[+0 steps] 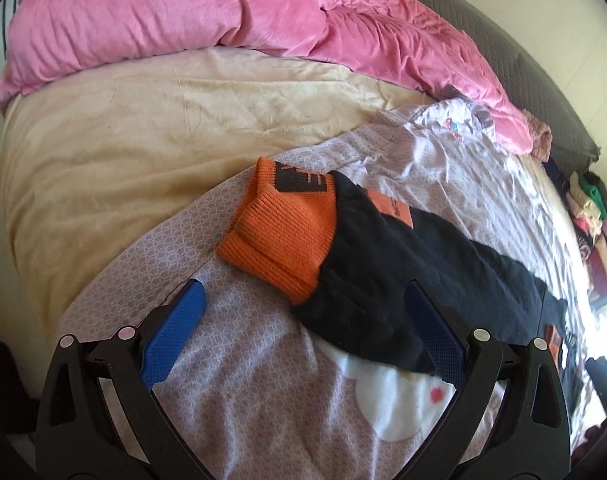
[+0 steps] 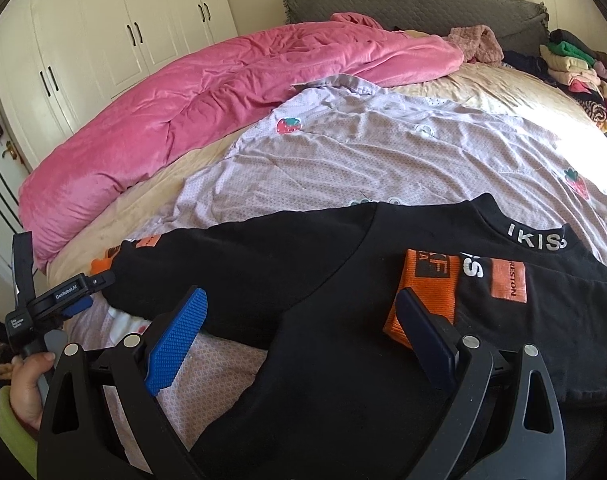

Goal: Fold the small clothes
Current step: 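Move the left tool to the orange cuff of the other sleeve, then close the left tool on the orange cuff and lift it, then carry the sleeve across the sweatshirt body and lower the cuff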

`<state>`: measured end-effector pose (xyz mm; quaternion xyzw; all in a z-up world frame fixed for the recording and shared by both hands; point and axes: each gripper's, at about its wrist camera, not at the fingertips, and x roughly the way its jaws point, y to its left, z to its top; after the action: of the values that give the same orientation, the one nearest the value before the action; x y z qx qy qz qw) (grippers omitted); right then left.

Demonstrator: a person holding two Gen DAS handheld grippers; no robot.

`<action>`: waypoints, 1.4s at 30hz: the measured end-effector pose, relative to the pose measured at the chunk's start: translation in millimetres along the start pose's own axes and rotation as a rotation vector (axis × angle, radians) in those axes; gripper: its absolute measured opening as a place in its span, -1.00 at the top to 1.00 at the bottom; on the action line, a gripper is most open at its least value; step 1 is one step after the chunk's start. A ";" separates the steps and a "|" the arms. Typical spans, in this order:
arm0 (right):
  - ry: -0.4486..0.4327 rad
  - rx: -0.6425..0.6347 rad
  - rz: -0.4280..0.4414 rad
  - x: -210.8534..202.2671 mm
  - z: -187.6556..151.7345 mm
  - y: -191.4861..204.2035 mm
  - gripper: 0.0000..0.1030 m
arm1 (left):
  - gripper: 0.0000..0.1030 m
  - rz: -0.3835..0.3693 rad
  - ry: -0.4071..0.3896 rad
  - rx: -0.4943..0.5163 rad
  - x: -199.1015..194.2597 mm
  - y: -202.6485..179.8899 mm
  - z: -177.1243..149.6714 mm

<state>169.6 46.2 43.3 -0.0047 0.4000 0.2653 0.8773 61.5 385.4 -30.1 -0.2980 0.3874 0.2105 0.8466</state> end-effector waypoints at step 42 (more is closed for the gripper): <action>-0.031 0.197 -0.071 -38.5 -20.3 -89.0 -0.84 | 0.82 -0.308 -0.109 0.185 -43.1 -118.9 -1.8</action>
<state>176.5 -52.5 38.4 0.0717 0.4101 0.1933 0.8884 104.0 291.5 43.3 -0.2628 0.3087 0.0578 0.9123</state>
